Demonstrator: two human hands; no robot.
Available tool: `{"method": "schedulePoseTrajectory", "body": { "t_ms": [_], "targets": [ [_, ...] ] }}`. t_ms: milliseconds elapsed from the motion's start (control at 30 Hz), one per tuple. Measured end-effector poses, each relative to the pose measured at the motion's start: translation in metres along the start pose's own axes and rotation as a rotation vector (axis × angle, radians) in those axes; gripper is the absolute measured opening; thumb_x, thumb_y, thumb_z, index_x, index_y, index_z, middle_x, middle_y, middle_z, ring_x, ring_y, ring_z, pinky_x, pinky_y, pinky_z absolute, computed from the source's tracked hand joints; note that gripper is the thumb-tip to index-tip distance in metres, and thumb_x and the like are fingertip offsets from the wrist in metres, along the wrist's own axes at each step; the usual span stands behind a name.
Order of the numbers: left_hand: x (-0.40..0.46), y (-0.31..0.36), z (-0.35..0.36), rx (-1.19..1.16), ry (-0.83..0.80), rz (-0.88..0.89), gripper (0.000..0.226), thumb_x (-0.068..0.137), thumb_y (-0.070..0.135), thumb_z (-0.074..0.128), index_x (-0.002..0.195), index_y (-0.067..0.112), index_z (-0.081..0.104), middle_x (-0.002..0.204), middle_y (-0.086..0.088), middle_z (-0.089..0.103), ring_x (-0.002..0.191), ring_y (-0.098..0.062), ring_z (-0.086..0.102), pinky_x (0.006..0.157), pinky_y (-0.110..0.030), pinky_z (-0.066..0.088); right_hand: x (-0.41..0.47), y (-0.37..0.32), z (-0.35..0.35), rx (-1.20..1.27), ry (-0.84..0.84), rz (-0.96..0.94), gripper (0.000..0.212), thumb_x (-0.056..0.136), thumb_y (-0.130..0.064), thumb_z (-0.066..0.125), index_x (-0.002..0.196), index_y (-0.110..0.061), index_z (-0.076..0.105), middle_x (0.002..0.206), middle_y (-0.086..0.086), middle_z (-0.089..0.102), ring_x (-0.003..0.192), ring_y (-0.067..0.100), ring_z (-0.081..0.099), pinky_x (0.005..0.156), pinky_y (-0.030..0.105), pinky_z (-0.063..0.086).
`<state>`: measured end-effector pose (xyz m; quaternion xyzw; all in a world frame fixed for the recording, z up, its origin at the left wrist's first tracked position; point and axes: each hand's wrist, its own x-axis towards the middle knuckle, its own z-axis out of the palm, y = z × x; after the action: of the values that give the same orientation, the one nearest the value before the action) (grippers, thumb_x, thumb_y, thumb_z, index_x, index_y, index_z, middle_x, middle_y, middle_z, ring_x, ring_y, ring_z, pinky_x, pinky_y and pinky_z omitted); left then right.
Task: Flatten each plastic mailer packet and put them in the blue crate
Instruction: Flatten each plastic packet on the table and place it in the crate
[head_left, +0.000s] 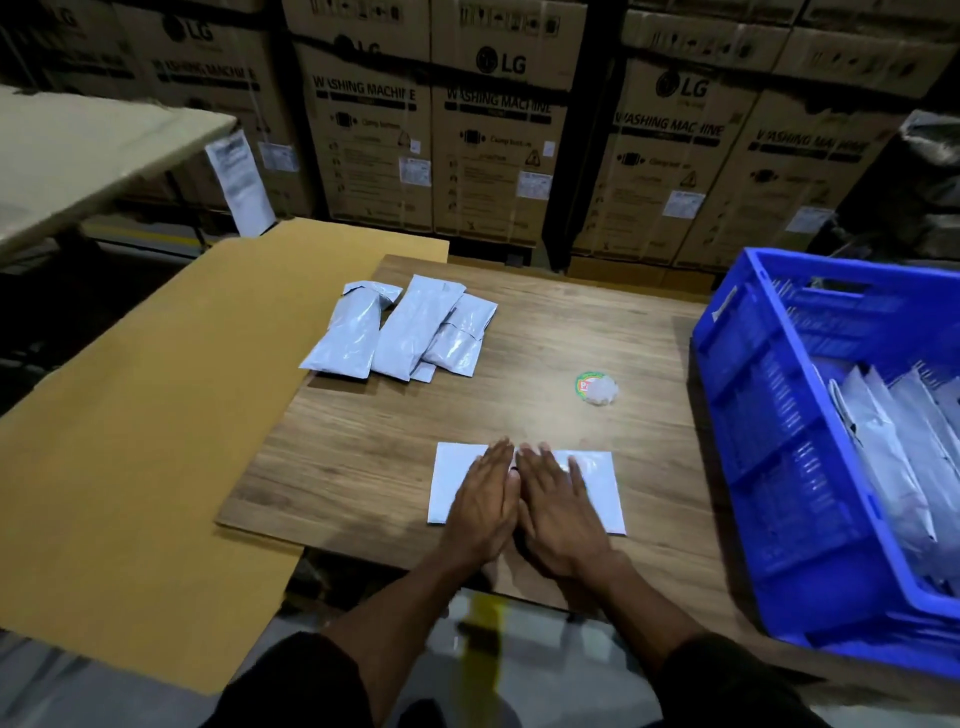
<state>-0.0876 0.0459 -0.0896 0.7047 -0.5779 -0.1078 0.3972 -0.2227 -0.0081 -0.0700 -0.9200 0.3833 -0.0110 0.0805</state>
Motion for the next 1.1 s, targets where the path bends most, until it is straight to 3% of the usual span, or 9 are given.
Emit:
{"method": "schedulePoseTrajectory", "body": {
  "t_ms": [67,233,433,500,600,700,900,1000,1100],
  "targets": [
    [-0.004,-0.004,0.007,0.035,-0.047,-0.016,0.074,0.108,0.051,0.012,0.143,-0.002,0.05,0.148,-0.013,0.051,0.138,-0.028,0.049,0.12,-0.026,0.019,0.005,0.0,0.005,0.018,-0.011,0.006,0.065,0.101,-0.045,0.013,0.156,-0.014,0.027,0.163,-0.002,0.016,0.151,0.025,0.019,0.119,0.05,0.008],
    [-0.01,-0.033,-0.014,0.389,-0.075,0.105,0.056,0.103,0.037,0.035,0.151,0.01,0.043,0.153,-0.003,0.047,0.145,-0.028,0.038,0.114,-0.051,0.036,-0.01,0.035,0.009,-0.041,-0.014,0.209,0.073,0.095,-0.068,0.006,0.158,-0.032,0.009,0.167,-0.004,0.006,0.153,0.021,0.002,0.12,0.047,0.002],
    [-0.001,-0.064,-0.035,0.577,-0.271,0.016,0.065,0.1,0.059,0.022,0.16,0.035,0.021,0.168,0.007,0.011,0.155,-0.027,0.011,0.121,-0.047,0.003,-0.026,0.057,-0.008,-0.009,-0.102,0.28,0.085,0.09,-0.078,0.01,0.157,-0.03,-0.012,0.163,-0.001,-0.023,0.149,0.02,-0.024,0.118,0.051,-0.01],
    [0.002,-0.065,-0.038,0.577,-0.304,0.015,0.065,0.099,0.06,0.02,0.16,0.036,0.019,0.168,0.009,0.009,0.155,-0.026,0.009,0.12,-0.047,0.0,-0.03,0.05,-0.011,-0.071,-0.04,0.157,0.088,0.091,-0.076,0.028,0.159,-0.025,0.004,0.165,0.004,-0.013,0.152,0.026,-0.016,0.116,0.056,-0.007],
    [0.009,-0.06,-0.043,0.57,-0.391,0.018,0.068,0.096,0.063,0.008,0.16,0.041,0.005,0.168,0.015,-0.004,0.155,-0.022,-0.007,0.122,-0.051,-0.004,-0.035,0.042,-0.01,-0.195,0.065,-0.119,0.058,0.094,-0.057,0.047,0.136,-0.018,0.051,0.16,0.009,0.031,0.152,0.03,0.013,0.117,0.058,0.013],
    [0.022,-0.061,-0.046,0.551,-0.469,0.024,0.073,0.09,0.066,-0.001,0.159,0.042,-0.003,0.165,0.016,-0.017,0.154,-0.022,-0.016,0.12,-0.056,-0.005,-0.031,0.039,-0.013,-0.187,0.09,-0.163,0.032,0.097,-0.042,0.046,0.113,-0.019,0.06,0.15,0.009,0.044,0.147,0.034,0.028,0.113,0.055,0.032],
    [0.015,-0.048,-0.04,0.62,-0.374,0.36,0.075,0.094,0.058,0.046,0.15,0.009,0.044,0.16,-0.008,0.037,0.148,-0.031,0.032,0.115,-0.063,0.024,-0.021,0.044,-0.02,-0.102,0.125,-0.12,0.026,0.1,-0.03,0.043,0.109,-0.01,0.057,0.138,0.012,0.054,0.136,0.036,0.045,0.103,0.048,0.045],
    [0.025,-0.04,-0.043,0.636,-0.33,0.441,0.061,0.074,0.027,0.077,0.133,0.017,0.062,0.141,-0.004,0.06,0.135,-0.031,0.052,0.112,-0.063,0.021,-0.025,0.037,-0.037,-0.072,0.232,-0.153,0.018,0.094,-0.025,0.047,0.108,-0.015,0.054,0.143,0.011,0.051,0.134,0.032,0.048,0.098,0.043,0.05],
    [0.038,-0.039,-0.049,0.623,-0.301,0.366,0.067,0.06,0.002,0.081,0.121,0.026,0.068,0.128,0.001,0.068,0.127,-0.03,0.059,0.107,-0.062,0.022,-0.035,0.026,-0.046,-0.19,0.26,-0.337,0.035,0.092,-0.026,0.046,0.126,-0.023,0.054,0.152,-0.001,0.045,0.143,0.036,0.036,0.11,0.057,0.037]
  ]
}}
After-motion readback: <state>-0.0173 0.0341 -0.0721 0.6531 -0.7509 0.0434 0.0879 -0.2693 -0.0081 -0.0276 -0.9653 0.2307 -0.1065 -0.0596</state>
